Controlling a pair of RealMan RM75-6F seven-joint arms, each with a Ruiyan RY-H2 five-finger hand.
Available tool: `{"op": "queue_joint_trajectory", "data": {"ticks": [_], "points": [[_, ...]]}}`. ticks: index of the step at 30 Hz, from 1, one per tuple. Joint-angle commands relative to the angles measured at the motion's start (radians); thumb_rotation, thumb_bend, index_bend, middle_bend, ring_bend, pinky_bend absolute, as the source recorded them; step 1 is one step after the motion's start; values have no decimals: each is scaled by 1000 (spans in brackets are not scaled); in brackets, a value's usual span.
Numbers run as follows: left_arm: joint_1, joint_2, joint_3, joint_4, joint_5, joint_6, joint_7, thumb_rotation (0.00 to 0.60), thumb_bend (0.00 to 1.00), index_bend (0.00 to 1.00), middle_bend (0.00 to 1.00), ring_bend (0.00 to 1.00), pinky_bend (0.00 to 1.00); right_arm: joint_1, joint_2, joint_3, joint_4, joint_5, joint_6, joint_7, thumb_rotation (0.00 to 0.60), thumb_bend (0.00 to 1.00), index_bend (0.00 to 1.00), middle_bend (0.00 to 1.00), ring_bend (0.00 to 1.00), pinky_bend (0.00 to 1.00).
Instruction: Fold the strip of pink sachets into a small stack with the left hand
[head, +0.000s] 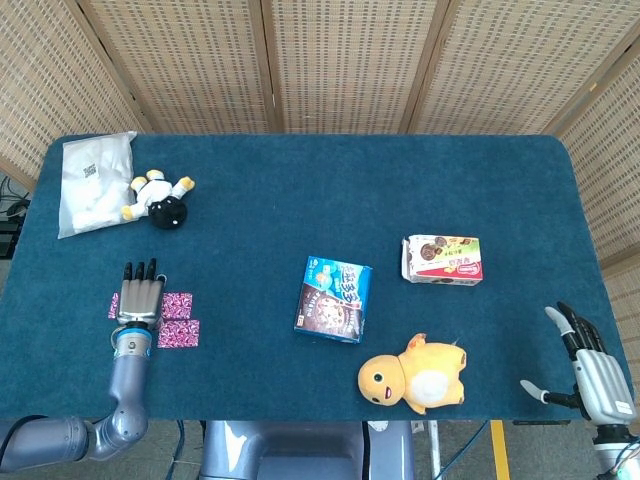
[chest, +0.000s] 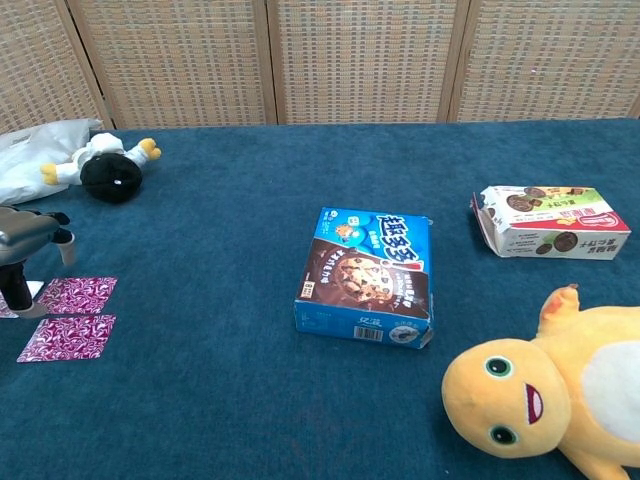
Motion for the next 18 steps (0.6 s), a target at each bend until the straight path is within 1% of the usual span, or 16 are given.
{"op": "queue_joint_trajectory", "data": {"ticks": [1,18], "points": [[-1,0,-1,0,-1,1,-2,600,258,285,0,0,0,0,0,0,0,-1,1,0,600,106,43,0,0,0],[-11,-2,18,8,-1,-4,12,600,259,285,0,0,0,0,0,1,0,-1,2,1,600,105,43,0,0,0]]}}
